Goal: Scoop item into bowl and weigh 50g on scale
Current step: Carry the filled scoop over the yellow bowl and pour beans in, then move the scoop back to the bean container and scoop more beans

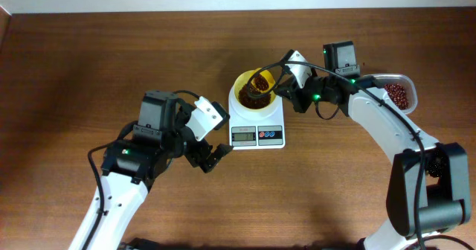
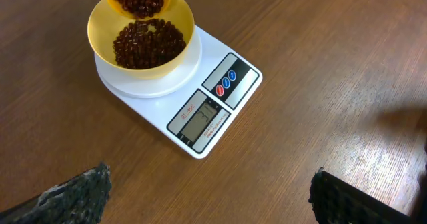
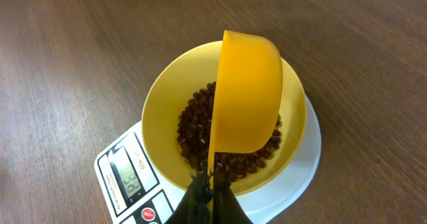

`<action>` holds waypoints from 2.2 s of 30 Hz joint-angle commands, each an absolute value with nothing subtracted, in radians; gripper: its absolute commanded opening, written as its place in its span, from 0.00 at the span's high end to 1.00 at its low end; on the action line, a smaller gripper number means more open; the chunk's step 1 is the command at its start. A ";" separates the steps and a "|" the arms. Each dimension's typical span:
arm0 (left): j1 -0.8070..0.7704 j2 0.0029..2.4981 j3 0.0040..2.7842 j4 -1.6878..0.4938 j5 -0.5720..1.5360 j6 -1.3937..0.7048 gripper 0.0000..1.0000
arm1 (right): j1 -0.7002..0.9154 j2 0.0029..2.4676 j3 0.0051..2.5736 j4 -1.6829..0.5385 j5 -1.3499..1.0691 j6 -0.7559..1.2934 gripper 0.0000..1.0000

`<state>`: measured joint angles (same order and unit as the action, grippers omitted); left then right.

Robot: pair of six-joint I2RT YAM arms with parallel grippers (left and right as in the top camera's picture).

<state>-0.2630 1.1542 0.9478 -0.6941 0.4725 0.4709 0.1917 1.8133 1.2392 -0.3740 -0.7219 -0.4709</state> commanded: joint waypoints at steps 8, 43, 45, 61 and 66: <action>-0.260 1.156 0.939 -0.693 0.490 0.461 0.01 | 0.203 1.826 1.236 -0.388 -0.721 -0.475 0.96; -0.260 1.156 0.939 -0.693 0.490 0.462 0.01 | 0.203 1.826 1.236 -0.322 -0.721 -1.070 0.96; -0.260 1.156 0.939 -0.693 0.490 0.462 0.01 | 0.203 1.826 1.236 -0.323 -0.721 -1.069 0.96; -0.260 1.156 0.939 -0.693 0.490 0.462 0.01 | 0.202 1.681 1.236 -0.335 -0.726 -0.399 0.96; -0.260 1.156 0.939 -0.693 0.490 0.462 0.01 | 0.188 1.610 1.236 -0.312 -0.643 -0.071 0.96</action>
<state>-0.2630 1.1542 0.9478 -0.6941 0.4725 0.4709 0.1917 1.6463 1.2392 -0.3225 -0.6994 -0.2836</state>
